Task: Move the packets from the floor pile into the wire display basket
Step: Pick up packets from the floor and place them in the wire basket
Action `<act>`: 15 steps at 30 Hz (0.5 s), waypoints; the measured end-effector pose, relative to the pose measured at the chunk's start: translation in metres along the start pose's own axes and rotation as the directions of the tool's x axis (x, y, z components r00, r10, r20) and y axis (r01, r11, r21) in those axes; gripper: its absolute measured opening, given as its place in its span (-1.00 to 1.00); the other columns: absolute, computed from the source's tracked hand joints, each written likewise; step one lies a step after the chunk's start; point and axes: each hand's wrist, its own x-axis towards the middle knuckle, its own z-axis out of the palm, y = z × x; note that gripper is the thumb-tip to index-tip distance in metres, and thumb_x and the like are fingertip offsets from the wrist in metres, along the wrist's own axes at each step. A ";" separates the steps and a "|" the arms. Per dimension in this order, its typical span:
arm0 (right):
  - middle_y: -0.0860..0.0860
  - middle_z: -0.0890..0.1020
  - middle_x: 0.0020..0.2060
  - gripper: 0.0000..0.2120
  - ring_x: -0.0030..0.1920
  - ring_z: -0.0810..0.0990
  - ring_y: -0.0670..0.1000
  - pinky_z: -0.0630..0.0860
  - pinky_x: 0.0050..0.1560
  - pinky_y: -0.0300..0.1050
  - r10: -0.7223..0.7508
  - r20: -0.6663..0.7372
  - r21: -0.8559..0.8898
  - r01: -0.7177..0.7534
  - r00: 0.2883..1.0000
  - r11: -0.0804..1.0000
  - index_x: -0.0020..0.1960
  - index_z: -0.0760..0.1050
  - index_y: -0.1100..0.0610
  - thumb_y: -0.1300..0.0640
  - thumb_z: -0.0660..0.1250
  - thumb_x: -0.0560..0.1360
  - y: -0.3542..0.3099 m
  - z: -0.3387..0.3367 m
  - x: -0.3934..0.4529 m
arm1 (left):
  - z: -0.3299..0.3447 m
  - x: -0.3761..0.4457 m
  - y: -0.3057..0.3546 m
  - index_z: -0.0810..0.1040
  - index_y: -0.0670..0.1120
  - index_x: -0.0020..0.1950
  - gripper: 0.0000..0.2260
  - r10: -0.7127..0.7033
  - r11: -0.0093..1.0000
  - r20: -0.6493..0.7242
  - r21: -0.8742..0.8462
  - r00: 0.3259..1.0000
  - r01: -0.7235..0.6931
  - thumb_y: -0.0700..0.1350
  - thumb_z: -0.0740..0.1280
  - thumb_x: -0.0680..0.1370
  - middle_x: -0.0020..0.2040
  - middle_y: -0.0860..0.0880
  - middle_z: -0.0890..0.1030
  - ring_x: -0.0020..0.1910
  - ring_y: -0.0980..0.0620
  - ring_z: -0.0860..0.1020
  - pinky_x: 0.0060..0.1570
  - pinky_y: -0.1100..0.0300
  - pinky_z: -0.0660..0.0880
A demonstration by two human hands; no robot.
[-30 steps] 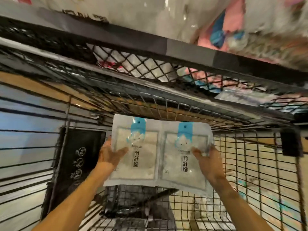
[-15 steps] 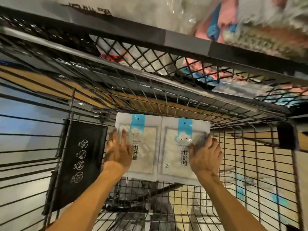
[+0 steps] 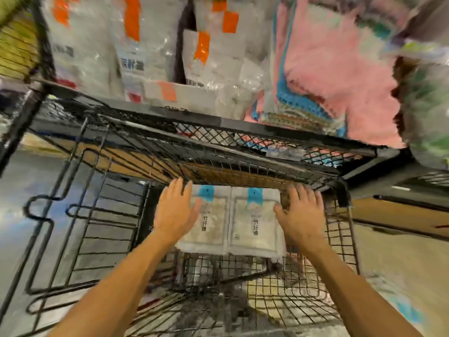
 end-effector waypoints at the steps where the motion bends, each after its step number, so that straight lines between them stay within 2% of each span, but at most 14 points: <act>1: 0.13 0.37 0.55 -0.38 0.58 0.24 0.17 -0.02 0.62 0.19 0.008 -0.023 0.004 -0.008 1.000 1.000 0.55 0.33 0.10 -0.24 0.15 0.63 0.001 -0.017 -0.004 | -0.017 -0.007 0.003 0.30 -0.11 0.59 -0.39 0.000 1.000 -0.033 -0.004 0.999 0.000 0.23 0.05 0.67 0.56 -0.21 0.34 0.56 -0.19 0.28 0.54 -0.12 0.24; 3: 0.16 0.45 0.50 -0.40 0.54 0.32 0.21 0.08 0.60 0.24 0.015 -0.093 0.032 -0.012 0.996 0.999 0.50 0.42 0.13 -0.22 0.19 0.61 0.003 -0.048 -0.015 | -0.049 -0.024 0.009 0.37 -0.09 0.56 -0.45 0.006 1.000 -0.105 -0.011 0.994 -0.007 0.19 0.15 0.67 0.54 -0.20 0.38 0.53 -0.20 0.32 0.53 -0.13 0.24; 6: 0.19 0.54 0.41 -0.45 0.47 0.41 0.24 0.17 0.56 0.27 -0.015 -0.177 0.054 0.025 0.984 0.998 0.42 0.49 0.16 -0.17 0.30 0.58 0.006 -0.092 -0.031 | -0.093 -0.050 0.017 0.42 -0.07 0.53 -0.49 0.017 1.000 -0.186 -0.013 0.982 -0.020 0.18 0.13 0.67 0.51 -0.18 0.43 0.50 -0.19 0.36 0.52 -0.15 0.23; 9: 0.18 0.58 0.35 -0.46 0.42 0.46 0.25 0.21 0.54 0.27 -0.041 -0.240 0.051 0.055 0.970 0.997 0.41 0.50 0.18 -0.15 0.30 0.58 0.011 -0.131 -0.050 | -0.131 -0.074 0.024 0.39 -0.05 0.55 -0.49 0.047 0.999 -0.233 -0.011 0.971 -0.051 0.19 0.12 0.68 0.53 -0.15 0.42 0.52 -0.16 0.34 0.54 -0.13 0.19; 15: 0.12 0.51 0.44 -0.41 0.47 0.41 0.18 0.17 0.56 0.22 0.012 -0.294 0.082 0.012 0.956 0.997 0.50 0.42 0.11 -0.21 0.28 0.59 0.022 -0.191 -0.102 | -0.191 -0.109 0.034 0.35 -0.02 0.57 -0.47 0.138 0.985 -0.329 -0.051 0.934 -0.163 0.22 0.09 0.68 0.56 -0.13 0.37 0.55 -0.13 0.29 0.56 -0.11 0.17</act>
